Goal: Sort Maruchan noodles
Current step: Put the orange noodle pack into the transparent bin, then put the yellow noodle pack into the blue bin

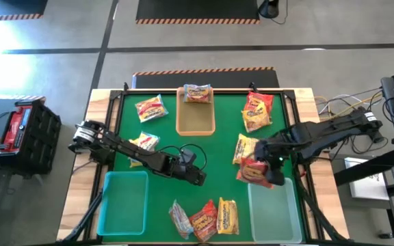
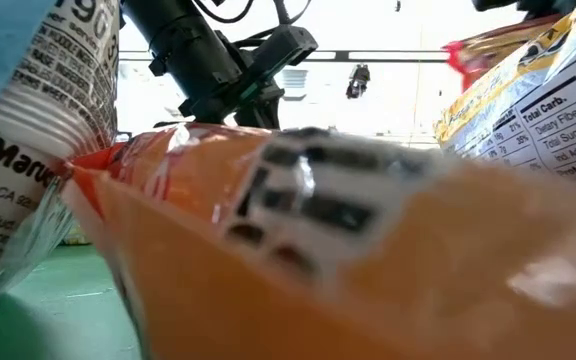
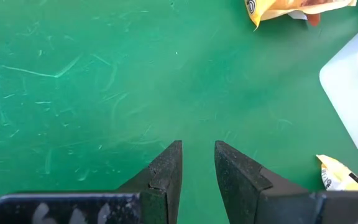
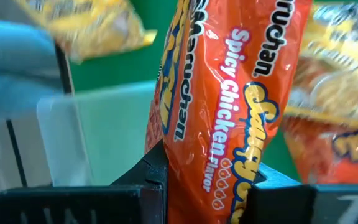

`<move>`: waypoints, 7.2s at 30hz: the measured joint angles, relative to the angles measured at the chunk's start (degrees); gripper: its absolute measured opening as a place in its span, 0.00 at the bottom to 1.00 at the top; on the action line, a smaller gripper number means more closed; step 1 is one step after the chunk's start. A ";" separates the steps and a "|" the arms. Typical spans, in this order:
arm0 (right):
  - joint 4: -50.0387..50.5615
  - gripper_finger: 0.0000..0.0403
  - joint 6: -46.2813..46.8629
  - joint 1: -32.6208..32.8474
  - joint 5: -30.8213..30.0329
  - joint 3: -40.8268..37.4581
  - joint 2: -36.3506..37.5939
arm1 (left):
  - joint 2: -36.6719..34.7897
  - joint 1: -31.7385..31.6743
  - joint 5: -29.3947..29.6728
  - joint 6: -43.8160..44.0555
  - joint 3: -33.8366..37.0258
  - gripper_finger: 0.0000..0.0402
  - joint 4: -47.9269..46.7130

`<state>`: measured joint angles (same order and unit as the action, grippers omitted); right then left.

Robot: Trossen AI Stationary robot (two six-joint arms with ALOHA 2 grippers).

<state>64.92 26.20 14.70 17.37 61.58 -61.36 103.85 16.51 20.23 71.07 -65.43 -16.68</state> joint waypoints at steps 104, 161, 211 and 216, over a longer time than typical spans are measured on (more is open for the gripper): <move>-37.85 0.37 11.55 19.48 -7.72 -0.87 -17.04 | 3.00 12.60 -4.91 4.85 -8.13 0.53 19.12; -47.07 0.36 3.76 21.79 -15.24 -0.85 -35.24 | 34.64 16.46 8.94 27.14 -55.78 0.56 -23.71; -39.40 0.36 -3.35 21.00 -20.61 -0.90 -17.36 | 28.70 14.84 15.42 15.56 -69.57 0.00 -68.36; -39.53 0.36 -3.93 21.00 -20.63 -0.90 -18.25 | 22.03 13.81 13.27 7.97 -66.85 0.00 -72.79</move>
<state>25.39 22.27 35.70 -3.27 60.69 -79.61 125.88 30.32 33.50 79.04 -132.28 -89.48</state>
